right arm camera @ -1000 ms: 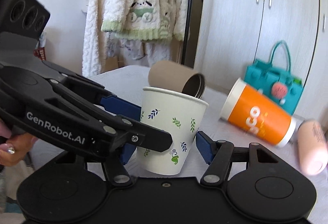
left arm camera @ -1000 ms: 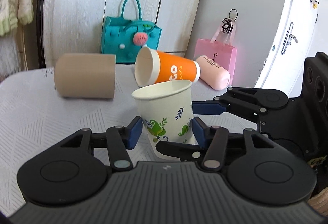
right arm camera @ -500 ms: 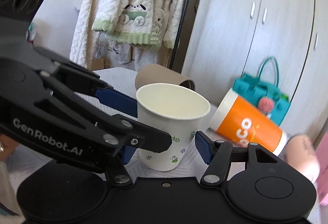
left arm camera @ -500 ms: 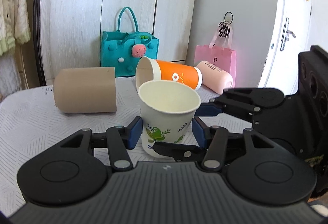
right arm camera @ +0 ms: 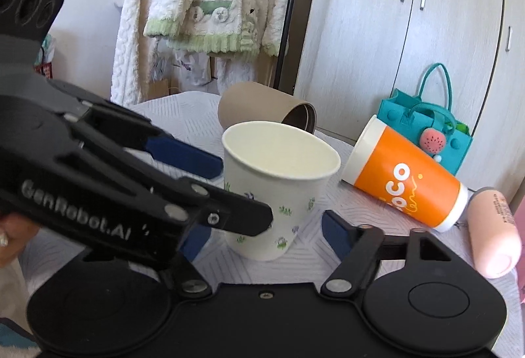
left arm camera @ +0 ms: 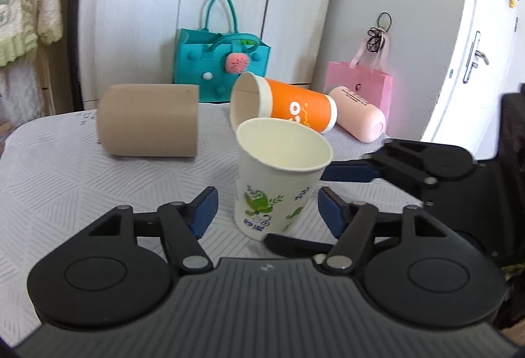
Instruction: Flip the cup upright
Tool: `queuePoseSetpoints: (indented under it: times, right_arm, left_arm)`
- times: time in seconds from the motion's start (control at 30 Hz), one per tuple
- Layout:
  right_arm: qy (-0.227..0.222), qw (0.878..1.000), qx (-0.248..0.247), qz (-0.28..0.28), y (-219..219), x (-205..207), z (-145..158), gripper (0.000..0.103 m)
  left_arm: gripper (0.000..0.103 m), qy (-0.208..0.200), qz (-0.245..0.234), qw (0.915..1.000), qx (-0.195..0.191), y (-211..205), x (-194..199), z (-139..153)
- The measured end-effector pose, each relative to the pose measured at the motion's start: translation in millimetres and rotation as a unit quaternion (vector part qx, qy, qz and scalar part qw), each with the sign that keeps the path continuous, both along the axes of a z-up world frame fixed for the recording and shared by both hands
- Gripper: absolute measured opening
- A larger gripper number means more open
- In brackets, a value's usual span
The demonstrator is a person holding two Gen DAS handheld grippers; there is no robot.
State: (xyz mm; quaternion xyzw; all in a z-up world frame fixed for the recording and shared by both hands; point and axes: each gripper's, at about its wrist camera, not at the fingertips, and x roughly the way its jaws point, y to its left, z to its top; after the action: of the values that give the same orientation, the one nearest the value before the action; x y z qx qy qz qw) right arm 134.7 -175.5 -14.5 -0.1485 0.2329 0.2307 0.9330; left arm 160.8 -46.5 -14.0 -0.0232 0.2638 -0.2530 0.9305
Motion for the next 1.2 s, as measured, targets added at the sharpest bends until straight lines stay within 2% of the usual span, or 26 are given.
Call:
queuePoseSetpoints:
  times: [0.17,0.37,0.5,0.63,1.0,1.2]
  right_arm:
    - [0.009,1.0,0.019,-0.004,-7.5,-15.3,5.7,0.079]
    - [-0.009,0.999,0.049,-0.018,-9.6,-40.3,14.8,0.079]
    - [-0.013,0.998,0.063,-0.028,-14.8,-53.4,22.8,0.079]
    - [-0.013,0.996,0.069,-0.046,-17.6,-63.2,28.1,0.079]
    - [-0.017,0.992,0.081,-0.099,-27.0,-101.3,38.9,0.08]
    - [-0.033,0.988,0.092,-0.117,-29.5,-125.4,41.7,0.081]
  left_arm:
    - [0.072,0.001,0.01,0.9998,-0.015,10.1,-11.9,6.4]
    - [0.074,0.005,0.04,0.9989,-0.022,20.1,-29.9,17.4]
    - [0.076,0.008,0.049,0.9987,-0.009,23.1,-43.5,23.6]
    - [0.078,0.0,0.067,0.9974,0.026,19.1,-59.9,28.4]
    - [0.079,-0.017,0.078,0.9964,0.029,27.7,-107.2,45.0]
    - [0.083,-0.028,0.07,0.9967,0.03,28.2,-129.9,50.4]
